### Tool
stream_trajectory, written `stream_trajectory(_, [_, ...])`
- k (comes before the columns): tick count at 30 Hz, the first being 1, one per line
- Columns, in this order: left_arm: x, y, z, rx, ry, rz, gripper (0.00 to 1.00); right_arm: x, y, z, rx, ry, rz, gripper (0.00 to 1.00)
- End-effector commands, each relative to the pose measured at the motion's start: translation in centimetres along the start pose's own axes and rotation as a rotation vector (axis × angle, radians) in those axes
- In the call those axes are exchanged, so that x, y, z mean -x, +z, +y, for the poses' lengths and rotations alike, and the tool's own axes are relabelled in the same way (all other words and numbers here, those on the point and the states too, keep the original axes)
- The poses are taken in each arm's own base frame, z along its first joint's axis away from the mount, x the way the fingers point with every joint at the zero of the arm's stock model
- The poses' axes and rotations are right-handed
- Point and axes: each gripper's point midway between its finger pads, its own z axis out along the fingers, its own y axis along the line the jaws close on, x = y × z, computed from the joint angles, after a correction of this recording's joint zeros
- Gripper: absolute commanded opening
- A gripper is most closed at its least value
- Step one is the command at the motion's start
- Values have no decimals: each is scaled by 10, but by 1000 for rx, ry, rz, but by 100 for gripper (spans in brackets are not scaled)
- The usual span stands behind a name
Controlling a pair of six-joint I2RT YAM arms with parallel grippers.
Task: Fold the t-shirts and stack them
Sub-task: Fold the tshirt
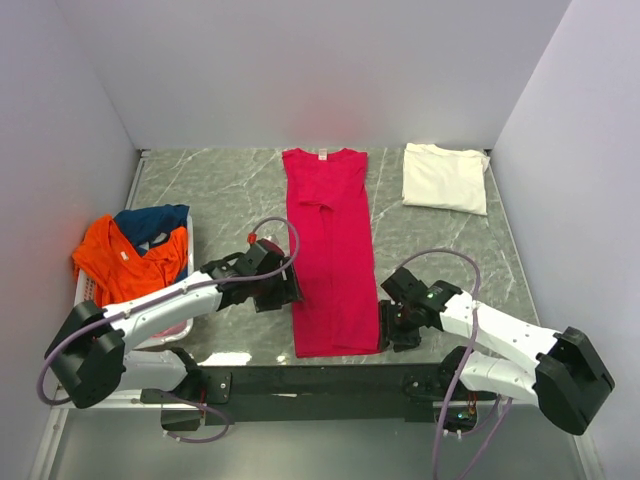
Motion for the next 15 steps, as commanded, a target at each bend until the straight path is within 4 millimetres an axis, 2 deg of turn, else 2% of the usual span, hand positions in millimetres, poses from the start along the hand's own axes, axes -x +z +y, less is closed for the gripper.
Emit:
stream_trajectory(1, [-3, -5, 6, 20, -26, -15, 71, 11, 0, 14, 71, 28, -65, 52])
stream_trajectory(6, [-28, -5, 11, 8, -27, 31, 71, 15, -1, 20, 104, 57, -95, 51])
stream_trajectory(15, [-41, -12, 11, -4, -11, 44, 70, 16, 7, 20, 78, 45, -64, 48])
